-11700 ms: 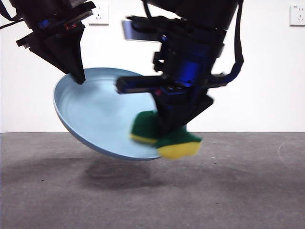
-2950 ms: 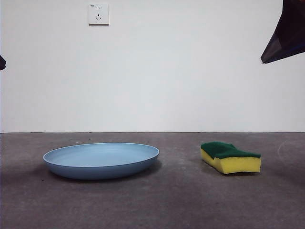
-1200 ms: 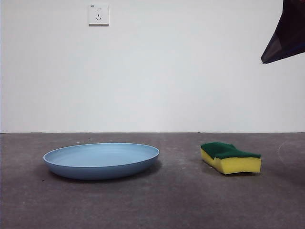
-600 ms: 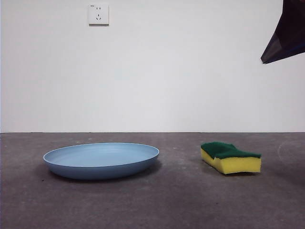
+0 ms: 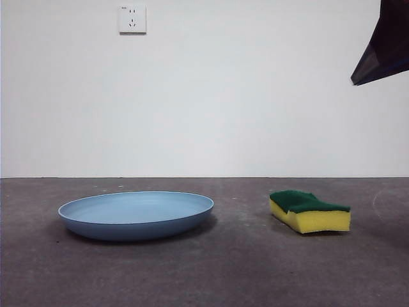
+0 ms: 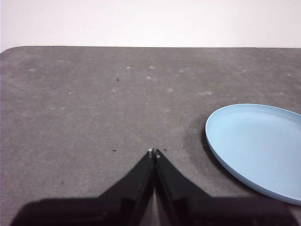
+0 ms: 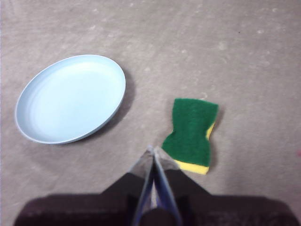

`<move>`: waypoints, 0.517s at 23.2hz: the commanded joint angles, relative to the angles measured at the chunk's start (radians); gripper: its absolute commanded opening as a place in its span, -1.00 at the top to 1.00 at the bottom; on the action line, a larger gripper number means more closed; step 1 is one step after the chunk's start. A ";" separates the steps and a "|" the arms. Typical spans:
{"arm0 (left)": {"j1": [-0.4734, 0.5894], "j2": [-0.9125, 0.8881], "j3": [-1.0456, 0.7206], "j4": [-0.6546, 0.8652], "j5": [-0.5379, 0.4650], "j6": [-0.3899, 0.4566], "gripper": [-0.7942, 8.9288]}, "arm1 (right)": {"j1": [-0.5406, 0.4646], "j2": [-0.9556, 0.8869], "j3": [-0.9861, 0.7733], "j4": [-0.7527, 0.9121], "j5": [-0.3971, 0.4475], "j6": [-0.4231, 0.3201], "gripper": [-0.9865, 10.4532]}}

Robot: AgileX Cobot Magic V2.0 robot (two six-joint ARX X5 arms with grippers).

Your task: Pick up the plate,pick up the cloth,clean the plate with the cloth

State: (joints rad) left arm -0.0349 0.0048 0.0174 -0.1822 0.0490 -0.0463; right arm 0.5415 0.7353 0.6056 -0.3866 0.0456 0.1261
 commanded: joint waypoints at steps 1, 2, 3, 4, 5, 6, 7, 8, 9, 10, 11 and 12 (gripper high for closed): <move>0.004 -0.002 -0.014 0.002 0.005 -0.006 0.84 | -0.045 -0.034 -0.011 0.008 0.026 -0.111 0.82; 0.004 -0.002 -0.014 0.002 0.006 -0.006 0.84 | -0.087 -0.055 -0.017 0.010 0.025 -0.143 0.82; 0.004 -0.002 -0.014 0.002 0.005 -0.006 0.84 | -0.129 -0.077 -0.027 0.013 0.024 -0.148 0.82; 0.004 -0.002 -0.014 0.002 0.005 -0.006 0.84 | -0.182 -0.111 -0.046 0.024 0.012 -0.145 0.82; 0.004 -0.002 -0.014 0.002 0.006 -0.006 0.84 | -0.228 -0.146 -0.072 0.047 0.001 -0.142 0.82; 0.004 -0.002 -0.014 0.002 0.005 -0.006 0.84 | -0.278 -0.190 -0.114 0.099 -0.020 -0.134 0.82; 0.004 -0.002 -0.014 0.002 0.006 -0.006 0.84 | -0.315 -0.229 -0.153 0.142 -0.039 -0.134 0.82; 0.004 -0.002 -0.014 0.002 0.006 -0.006 0.84 | -0.354 -0.279 -0.199 0.185 -0.073 -0.135 0.82; 0.004 -0.002 -0.014 0.002 0.005 -0.006 0.84 | -0.380 -0.319 -0.235 0.211 -0.096 -0.135 0.82; 0.004 -0.002 -0.013 0.002 0.006 -0.006 0.84 | -0.406 -0.362 -0.277 0.238 -0.113 -0.135 0.82; 0.004 -0.002 -0.013 0.002 0.006 -0.006 0.84 | -0.423 -0.397 -0.311 0.254 -0.126 -0.135 0.82; 0.004 -0.002 -0.014 0.002 0.005 -0.006 0.84 | -0.438 -0.438 -0.348 0.259 -0.125 -0.135 0.82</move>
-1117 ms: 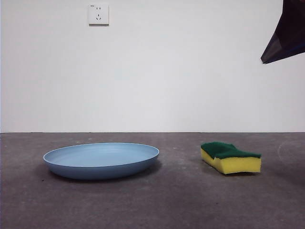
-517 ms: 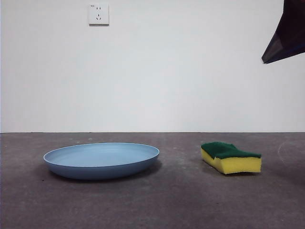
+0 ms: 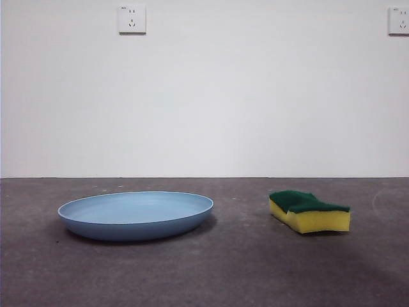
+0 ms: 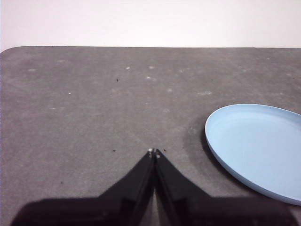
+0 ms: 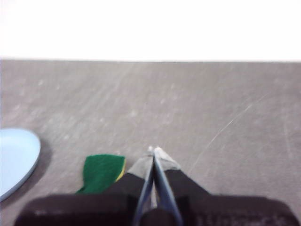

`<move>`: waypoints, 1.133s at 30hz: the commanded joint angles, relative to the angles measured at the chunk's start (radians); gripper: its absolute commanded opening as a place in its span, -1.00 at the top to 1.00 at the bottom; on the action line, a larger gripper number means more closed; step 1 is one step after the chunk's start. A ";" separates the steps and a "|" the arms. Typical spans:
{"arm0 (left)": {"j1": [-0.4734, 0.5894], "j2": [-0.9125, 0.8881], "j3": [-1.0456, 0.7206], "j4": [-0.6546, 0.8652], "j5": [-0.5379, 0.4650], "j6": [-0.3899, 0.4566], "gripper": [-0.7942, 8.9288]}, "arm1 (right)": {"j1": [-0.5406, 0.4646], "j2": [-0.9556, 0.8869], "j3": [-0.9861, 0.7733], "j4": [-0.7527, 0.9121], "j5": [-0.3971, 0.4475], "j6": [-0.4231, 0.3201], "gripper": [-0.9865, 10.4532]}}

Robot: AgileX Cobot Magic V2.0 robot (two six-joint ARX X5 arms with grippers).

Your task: Pick up the plate,pick up the cloth,clean the plate with the cloth

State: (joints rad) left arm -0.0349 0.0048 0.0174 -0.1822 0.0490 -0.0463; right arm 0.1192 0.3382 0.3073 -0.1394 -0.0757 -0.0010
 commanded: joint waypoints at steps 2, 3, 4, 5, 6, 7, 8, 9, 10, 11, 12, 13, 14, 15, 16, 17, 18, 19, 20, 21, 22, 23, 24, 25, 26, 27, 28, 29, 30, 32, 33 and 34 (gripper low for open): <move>0.004 -0.002 -0.013 0.002 0.006 -0.006 0.84 | -0.027 -0.116 -0.116 0.012 -0.004 -0.007 0.82; 0.004 -0.002 -0.014 0.002 0.006 -0.006 0.84 | -0.027 -0.140 -0.135 0.012 -0.004 -0.007 0.82; 0.004 -0.002 -0.014 0.002 0.006 -0.006 0.84 | -0.027 -0.166 -0.157 0.012 -0.004 -0.007 0.82; 0.004 -0.002 -0.013 0.002 0.005 -0.006 0.84 | -0.027 -0.192 -0.177 0.011 -0.004 -0.007 0.82; 0.004 -0.002 -0.013 0.002 0.006 -0.006 0.84 | -0.027 -0.212 -0.192 0.011 -0.004 -0.006 0.82; 0.004 -0.002 -0.014 0.002 0.006 -0.006 0.84 | -0.027 -0.235 -0.208 0.011 -0.004 -0.002 0.82; 0.004 -0.002 -0.014 0.002 0.006 -0.006 0.84 | -0.027 -0.253 -0.220 0.011 -0.004 0.003 0.82; 0.004 -0.002 -0.014 0.002 0.006 -0.006 0.84 | -0.027 -0.272 -0.234 0.011 -0.004 0.005 0.82; 0.004 -0.002 -0.014 0.002 0.006 -0.006 0.84 | -0.027 -0.287 -0.245 0.011 -0.003 0.009 0.82; 0.004 -0.002 -0.013 0.002 0.005 -0.006 0.84 | -0.027 -0.303 -0.257 0.011 -0.004 0.012 0.82; 0.004 -0.002 -0.014 0.002 0.006 -0.006 0.84 | -0.027 -0.317 -0.268 0.011 -0.004 0.017 0.82; 0.004 -0.002 -0.014 0.002 0.006 -0.006 0.84 | -0.027 -0.327 -0.278 0.011 -0.004 0.023 0.82; 0.004 -0.002 -0.014 0.002 0.006 -0.006 0.84 | -0.027 -0.338 -0.290 0.011 -0.004 0.032 0.82; 0.004 -0.002 -0.014 0.002 0.005 -0.006 0.84 | -0.027 -0.337 -0.300 0.013 -0.004 0.042 0.82; 0.004 -0.002 -0.014 0.002 0.005 -0.006 0.84 | -0.027 -0.337 -0.301 -0.006 -0.003 0.053 0.82; 0.004 -0.002 -0.014 0.002 0.005 -0.006 0.84 | -0.027 -0.337 -0.301 -0.026 -0.003 0.057 0.82; 0.004 -0.002 -0.014 0.002 0.005 -0.006 0.84 | -0.027 -0.337 -0.301 -0.036 -0.004 0.056 0.82; 0.004 -0.002 -0.014 0.002 0.006 -0.006 0.84 | -0.027 -0.337 -0.301 -0.040 -0.004 0.056 0.82; 0.004 -0.002 -0.013 0.002 0.006 -0.006 0.84 | -0.027 -0.337 -0.301 -0.040 -0.004 0.056 0.82; 0.004 -0.002 -0.014 0.002 0.005 -0.006 0.84 | -0.027 -0.337 -0.301 -0.040 -0.003 0.056 0.82; 0.004 -0.002 -0.014 0.002 0.005 -0.006 0.84 | -0.027 -0.337 -0.301 -0.040 -0.004 0.056 0.82; 0.004 -0.002 -0.013 0.002 0.005 -0.006 0.84 | -0.027 -0.337 -0.301 -0.040 -0.004 0.060 0.82; 0.004 -0.002 -0.014 0.002 0.006 -0.006 0.84 | -0.027 -0.337 -0.301 -0.040 -0.003 0.062 0.82; 0.004 -0.002 -0.014 0.002 0.005 -0.006 0.84 | -0.027 -0.337 -0.301 -0.040 -0.003 0.063 0.82; 0.004 -0.002 -0.014 0.002 0.005 -0.006 0.84 | -0.027 -0.337 -0.301 -0.040 0.000 0.063 0.82; 0.004 -0.002 -0.014 0.002 0.005 -0.006 0.84 | -0.027 -0.337 -0.301 -0.040 0.004 0.063 0.82; 0.004 -0.002 -0.014 0.002 0.006 -0.006 0.84 | -0.027 -0.337 -0.301 -0.040 0.004 0.063 0.82; 0.004 -0.002 -0.014 0.002 0.006 -0.006 0.84 | -0.027 -0.337 -0.301 -0.040 0.004 0.063 0.82; 0.004 -0.002 -0.014 0.002 0.005 -0.006 0.84 | -0.027 -0.337 -0.301 -0.040 0.004 0.063 0.82; 0.004 -0.002 -0.014 0.002 0.005 -0.006 0.84 | -0.027 -0.337 -0.301 -0.040 0.003 0.063 0.82; 0.004 -0.002 -0.014 0.002 0.005 -0.006 0.84 | -0.027 -0.337 -0.301 -0.040 0.004 0.063 0.82; 0.004 -0.002 -0.014 0.002 0.005 -0.006 0.84 | -0.027 -0.337 -0.301 -0.040 0.004 0.063 0.82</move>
